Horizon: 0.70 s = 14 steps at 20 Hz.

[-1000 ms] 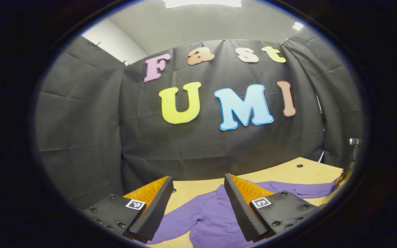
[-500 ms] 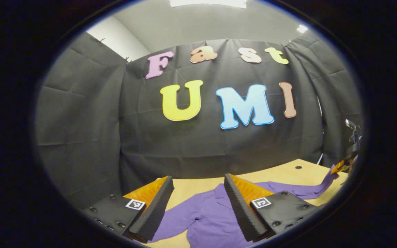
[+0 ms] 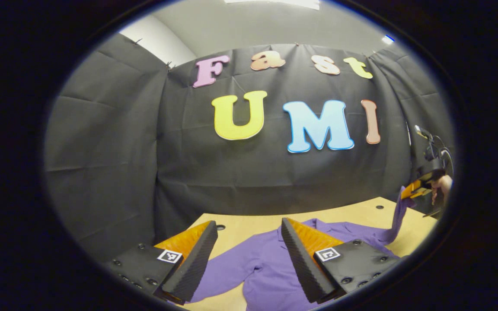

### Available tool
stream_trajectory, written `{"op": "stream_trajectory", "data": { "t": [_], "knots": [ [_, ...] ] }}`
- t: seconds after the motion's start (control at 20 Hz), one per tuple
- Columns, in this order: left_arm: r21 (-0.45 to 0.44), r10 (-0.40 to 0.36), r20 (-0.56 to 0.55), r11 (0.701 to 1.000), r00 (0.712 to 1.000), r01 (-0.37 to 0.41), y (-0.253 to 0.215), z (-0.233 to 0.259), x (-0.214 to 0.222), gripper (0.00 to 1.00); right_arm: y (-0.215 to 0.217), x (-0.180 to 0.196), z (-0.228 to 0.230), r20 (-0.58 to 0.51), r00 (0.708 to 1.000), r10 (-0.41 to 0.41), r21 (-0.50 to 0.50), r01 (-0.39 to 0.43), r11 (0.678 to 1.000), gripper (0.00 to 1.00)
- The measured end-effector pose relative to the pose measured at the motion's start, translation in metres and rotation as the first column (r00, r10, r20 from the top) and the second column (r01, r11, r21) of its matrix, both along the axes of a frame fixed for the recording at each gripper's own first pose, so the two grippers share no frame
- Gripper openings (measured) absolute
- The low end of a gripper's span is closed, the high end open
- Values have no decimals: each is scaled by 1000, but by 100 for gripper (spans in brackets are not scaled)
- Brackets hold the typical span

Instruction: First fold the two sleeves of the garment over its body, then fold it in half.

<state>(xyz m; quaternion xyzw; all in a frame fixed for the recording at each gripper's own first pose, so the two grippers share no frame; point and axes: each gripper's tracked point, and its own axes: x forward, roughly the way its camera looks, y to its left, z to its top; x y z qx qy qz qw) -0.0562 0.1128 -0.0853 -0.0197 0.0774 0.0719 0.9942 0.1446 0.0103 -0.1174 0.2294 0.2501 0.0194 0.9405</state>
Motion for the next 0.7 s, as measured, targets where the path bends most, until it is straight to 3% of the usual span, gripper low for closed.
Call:
{"op": "stream_trajectory", "data": {
  "t": [0.2,0.4,0.7],
  "knots": [
    [-23,36,-9,999,999,-37,17,-12,-6,95,55,25,44,86,992,95,-9,-94,996,3],
    [-5,66,-12,998,998,-66,39,-17,-19,95,122,34,58,113,973,204,-32,-201,979,3],
    [-17,102,-26,995,994,-103,64,-22,-44,96,230,32,53,103,914,393,-111,-382,917,3]
  ]
}}
